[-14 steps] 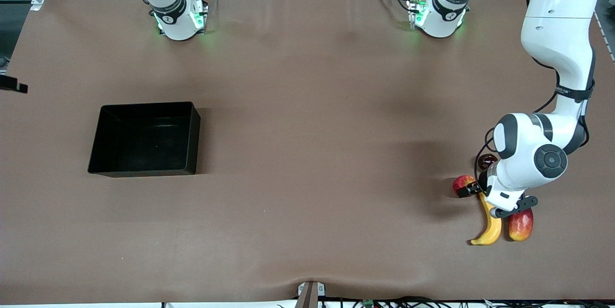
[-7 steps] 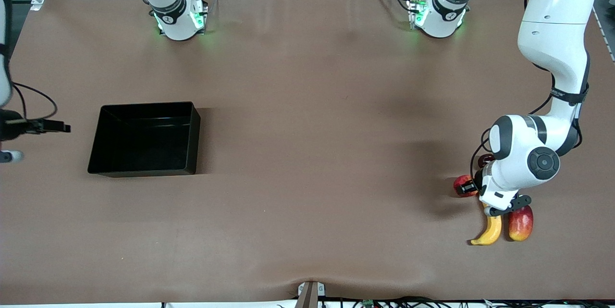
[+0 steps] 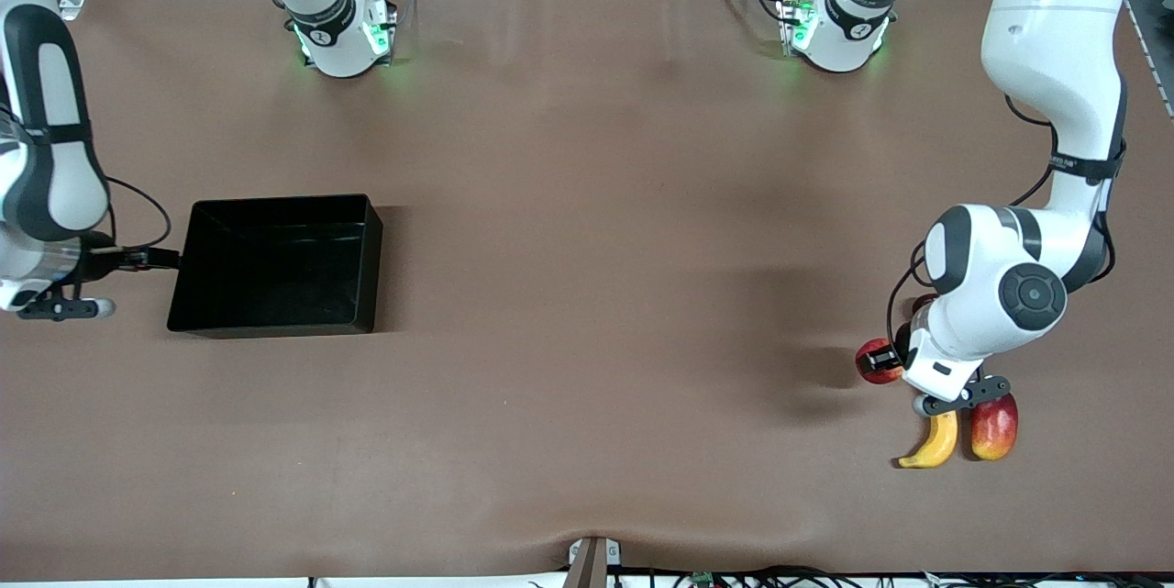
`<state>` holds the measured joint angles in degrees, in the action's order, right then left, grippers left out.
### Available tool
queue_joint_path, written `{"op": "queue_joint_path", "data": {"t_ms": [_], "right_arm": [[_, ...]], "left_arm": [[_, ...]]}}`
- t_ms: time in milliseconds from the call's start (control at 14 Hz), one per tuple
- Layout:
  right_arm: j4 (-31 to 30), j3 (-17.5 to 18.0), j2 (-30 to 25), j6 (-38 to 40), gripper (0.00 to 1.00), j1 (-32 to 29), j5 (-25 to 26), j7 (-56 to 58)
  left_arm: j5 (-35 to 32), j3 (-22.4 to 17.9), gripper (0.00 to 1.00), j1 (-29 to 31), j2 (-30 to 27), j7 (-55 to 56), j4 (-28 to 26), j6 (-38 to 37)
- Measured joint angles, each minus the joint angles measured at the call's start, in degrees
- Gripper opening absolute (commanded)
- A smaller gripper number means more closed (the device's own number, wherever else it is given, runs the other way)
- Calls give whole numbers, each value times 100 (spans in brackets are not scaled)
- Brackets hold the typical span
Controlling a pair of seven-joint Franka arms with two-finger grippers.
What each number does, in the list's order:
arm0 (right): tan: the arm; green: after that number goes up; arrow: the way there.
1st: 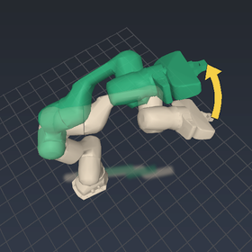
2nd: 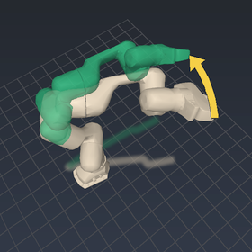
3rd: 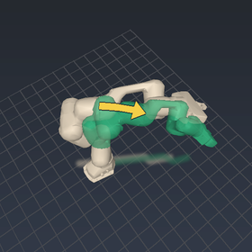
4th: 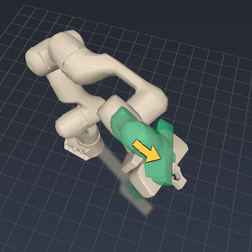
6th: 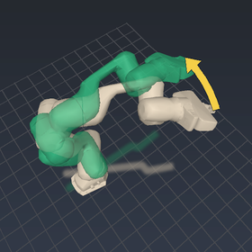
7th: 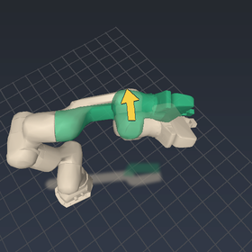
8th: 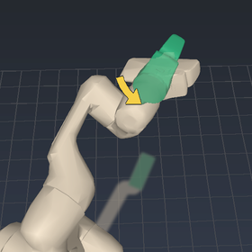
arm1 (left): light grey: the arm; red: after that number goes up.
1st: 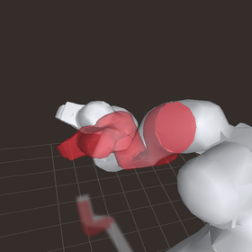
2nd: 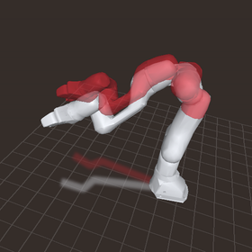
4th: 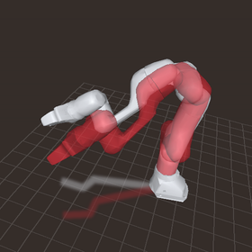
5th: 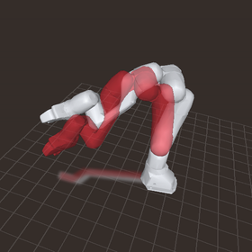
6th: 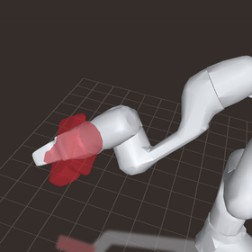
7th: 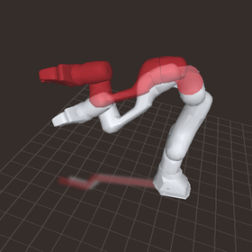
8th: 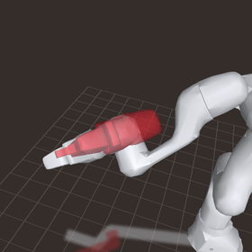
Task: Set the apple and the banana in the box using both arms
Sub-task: 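Close the left gripper on the red apple while the right gripper approaches the box, then lift the apple with the left gripper while the right gripper drags the box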
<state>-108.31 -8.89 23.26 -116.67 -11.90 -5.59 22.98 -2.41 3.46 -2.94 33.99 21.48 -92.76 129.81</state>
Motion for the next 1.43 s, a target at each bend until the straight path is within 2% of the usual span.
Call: {"op": "queue_joint_path", "data": {"t_ms": [143,214,786,929,1214,1429], "right_arm": [[-182,-1,12,-99,10,-1,-53,1],[-228,-3,21,-108,0,-12,-85,1],[-221,-16,68,62,0,-76,-382,452],[32,14,64,555,0,-49,-498,460],[1014,86,0,1904,0,364,-895,114],[1168,143,-35,2117,0,1044,-1407,-779]], "left_arm": [[0,6,0,-6,-78,2,-4,-71],[0,3,0,13,-105,4,-2,-143],[0,3,0,53,-737,4,64,-526],[0,10,0,48,-833,1,64,-568],[0,19,0,10,-887,1,64,-718],[0,22,0,2,-888,1,71,-822]]}}
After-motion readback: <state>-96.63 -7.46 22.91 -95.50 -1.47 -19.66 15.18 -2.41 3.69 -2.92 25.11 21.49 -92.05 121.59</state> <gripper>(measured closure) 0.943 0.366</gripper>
